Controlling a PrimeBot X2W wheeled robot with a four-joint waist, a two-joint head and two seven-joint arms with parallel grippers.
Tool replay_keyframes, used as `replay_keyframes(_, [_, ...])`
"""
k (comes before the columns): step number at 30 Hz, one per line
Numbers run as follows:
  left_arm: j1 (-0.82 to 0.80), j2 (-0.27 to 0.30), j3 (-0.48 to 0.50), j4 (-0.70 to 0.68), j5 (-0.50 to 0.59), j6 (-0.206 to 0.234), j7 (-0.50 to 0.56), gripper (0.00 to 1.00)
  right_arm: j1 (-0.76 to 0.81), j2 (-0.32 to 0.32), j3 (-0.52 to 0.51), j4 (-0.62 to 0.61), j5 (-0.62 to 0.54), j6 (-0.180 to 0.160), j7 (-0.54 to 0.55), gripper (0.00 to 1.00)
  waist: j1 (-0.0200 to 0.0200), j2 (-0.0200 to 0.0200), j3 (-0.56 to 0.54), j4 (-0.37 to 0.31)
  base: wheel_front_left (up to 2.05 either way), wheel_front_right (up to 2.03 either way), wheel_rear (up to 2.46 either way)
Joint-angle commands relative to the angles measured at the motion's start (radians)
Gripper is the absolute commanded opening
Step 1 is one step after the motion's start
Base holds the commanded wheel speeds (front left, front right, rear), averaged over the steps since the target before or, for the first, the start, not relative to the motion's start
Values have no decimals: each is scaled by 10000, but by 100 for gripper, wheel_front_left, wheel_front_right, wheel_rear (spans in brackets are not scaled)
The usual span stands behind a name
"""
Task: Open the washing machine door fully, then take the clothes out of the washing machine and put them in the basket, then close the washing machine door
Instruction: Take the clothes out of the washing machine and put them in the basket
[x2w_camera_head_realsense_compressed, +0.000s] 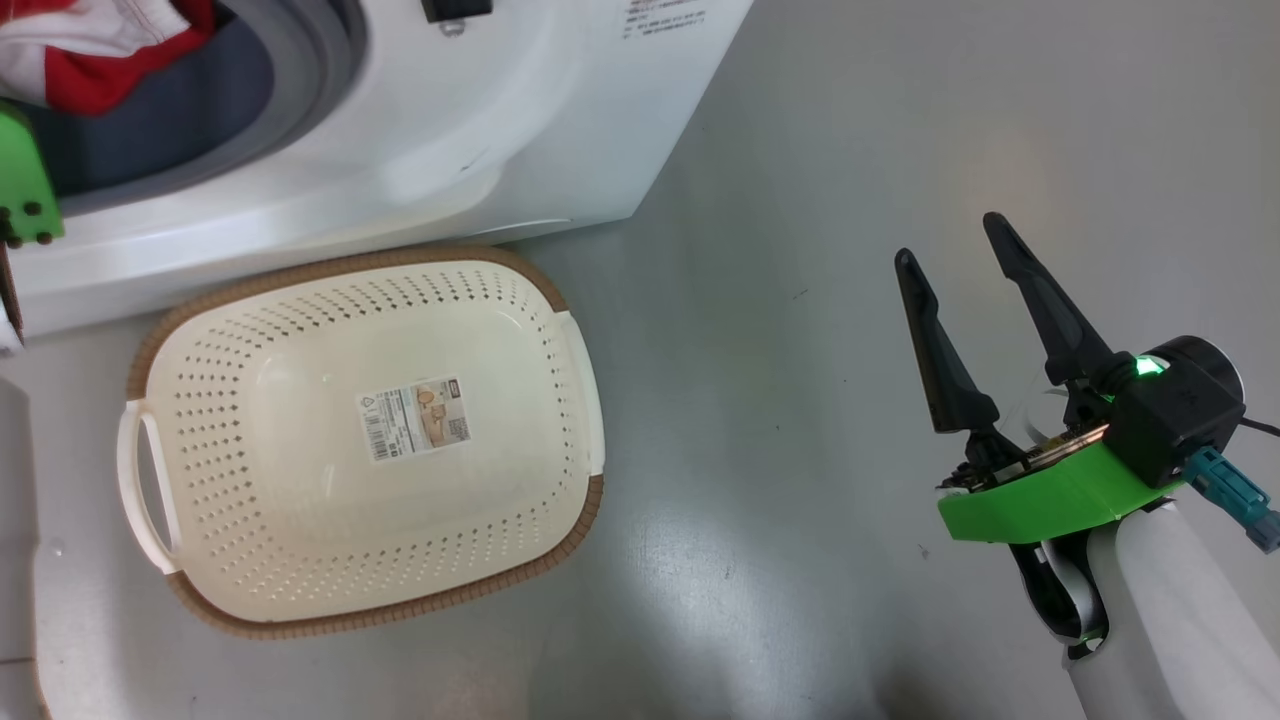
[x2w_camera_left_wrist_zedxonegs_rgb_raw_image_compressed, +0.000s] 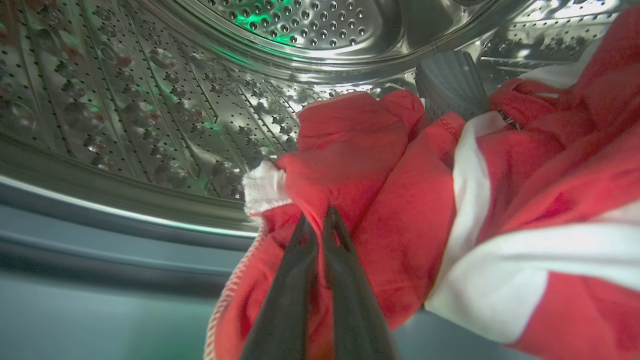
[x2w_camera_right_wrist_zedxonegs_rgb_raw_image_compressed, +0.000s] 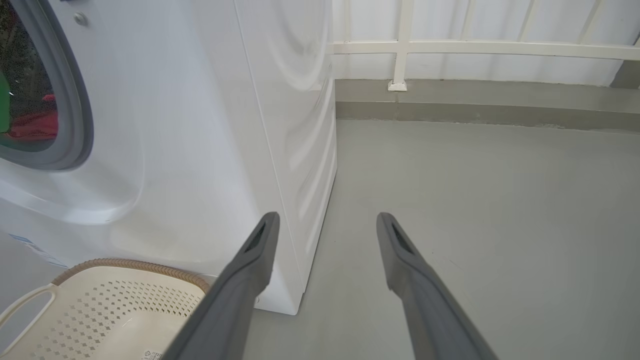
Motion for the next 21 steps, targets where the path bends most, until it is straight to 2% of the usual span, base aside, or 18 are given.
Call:
replay_keyframes(1, [346,481,237,-389,-95,-27,-6,0,95,45,135,-196,99,63,-63,100,-1,0,-8,4,0,0,0])
replay_keyframes(9, [972,-63,769,-1395,-1226,-285,-689,0,133,-20,31,-140,64,63,-63,100,-1,0,-198,140,0,0,0])
replay_keyframes(13, [1508,-414,1071,-1890,-1882,-537,-1491,0,183,-38,2,-118,41,63,-63,100,-1,0,-450,223,0,0,0])
replay_keyframes(21, [2631,-842,1294,-2556,-2526,-1010,-3465,0,446,-94,-62,-79,-16,63,-63,100,-1,0,-1070,463,0,0,0])
